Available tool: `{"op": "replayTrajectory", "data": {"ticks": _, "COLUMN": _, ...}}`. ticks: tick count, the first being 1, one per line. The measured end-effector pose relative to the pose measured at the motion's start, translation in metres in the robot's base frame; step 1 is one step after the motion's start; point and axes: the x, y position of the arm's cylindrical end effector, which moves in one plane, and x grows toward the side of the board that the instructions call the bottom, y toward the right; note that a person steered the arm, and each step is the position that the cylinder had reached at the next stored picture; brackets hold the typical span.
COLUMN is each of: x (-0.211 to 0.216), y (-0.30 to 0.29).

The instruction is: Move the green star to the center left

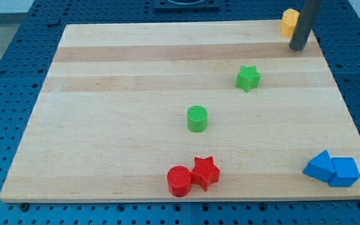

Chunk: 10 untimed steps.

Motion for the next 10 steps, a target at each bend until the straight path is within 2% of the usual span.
{"op": "replayTrajectory", "data": {"ticks": 2, "x": 0.037, "y": 0.000}}
{"op": "replayTrajectory", "data": {"ticks": 5, "x": 0.050, "y": 0.000}}
{"op": "replayTrajectory", "data": {"ticks": 6, "x": 0.070, "y": -0.007}}
{"op": "replayTrajectory", "data": {"ticks": 8, "x": 0.074, "y": -0.080}}
{"op": "replayTrajectory", "data": {"ticks": 10, "x": 0.099, "y": -0.139}}
